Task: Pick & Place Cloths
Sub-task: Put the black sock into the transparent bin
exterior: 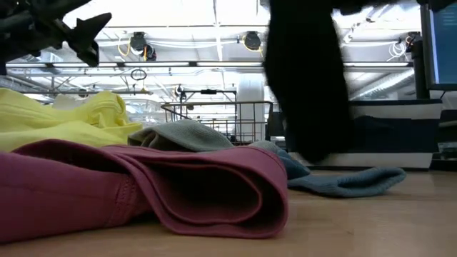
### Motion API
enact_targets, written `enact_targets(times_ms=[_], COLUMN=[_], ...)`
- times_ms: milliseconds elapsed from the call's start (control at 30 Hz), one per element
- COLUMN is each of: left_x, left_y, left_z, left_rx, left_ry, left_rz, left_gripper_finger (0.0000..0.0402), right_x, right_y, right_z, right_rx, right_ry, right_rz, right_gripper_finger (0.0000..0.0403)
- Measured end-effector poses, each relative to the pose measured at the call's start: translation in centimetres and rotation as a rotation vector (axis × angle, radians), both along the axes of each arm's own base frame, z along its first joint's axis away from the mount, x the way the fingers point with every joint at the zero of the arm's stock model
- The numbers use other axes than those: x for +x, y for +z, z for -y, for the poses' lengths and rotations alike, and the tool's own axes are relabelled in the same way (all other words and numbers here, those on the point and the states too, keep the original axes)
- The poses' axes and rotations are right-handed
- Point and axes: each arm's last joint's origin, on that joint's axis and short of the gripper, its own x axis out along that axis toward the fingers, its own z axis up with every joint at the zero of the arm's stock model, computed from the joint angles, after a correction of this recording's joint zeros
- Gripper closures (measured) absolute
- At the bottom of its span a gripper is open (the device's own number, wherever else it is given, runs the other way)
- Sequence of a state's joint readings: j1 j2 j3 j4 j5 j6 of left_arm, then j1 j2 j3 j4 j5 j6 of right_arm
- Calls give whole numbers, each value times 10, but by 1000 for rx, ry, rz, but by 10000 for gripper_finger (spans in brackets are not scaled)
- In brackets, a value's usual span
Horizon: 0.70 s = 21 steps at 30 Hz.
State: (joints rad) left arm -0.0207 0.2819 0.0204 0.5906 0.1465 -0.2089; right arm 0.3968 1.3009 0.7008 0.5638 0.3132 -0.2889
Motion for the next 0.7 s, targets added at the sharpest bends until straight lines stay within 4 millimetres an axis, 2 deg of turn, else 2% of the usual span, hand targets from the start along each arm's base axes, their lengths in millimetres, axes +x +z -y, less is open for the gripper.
enact_targets(times_ms=[133, 267, 500, 700], left_x=[7, 20, 58, 92], left_y=[5, 20, 51, 75], left_z=[4, 11, 27, 38], left_rx=[33, 61, 155, 256], left_ry=[23, 62, 100, 100], left_rz=[5, -41, -174, -228], left_gripper_finger=[215, 215, 215, 215], right_x=[3, 8, 12, 13], right_y=[13, 20, 32, 37], right_z=[6, 16, 38, 48], right_rx=[-36, -28, 1, 7], right_ry=[-6, 32, 50, 75], right_rz=[135, 223, 345, 403], right_gripper_finger=[402, 402, 402, 402])
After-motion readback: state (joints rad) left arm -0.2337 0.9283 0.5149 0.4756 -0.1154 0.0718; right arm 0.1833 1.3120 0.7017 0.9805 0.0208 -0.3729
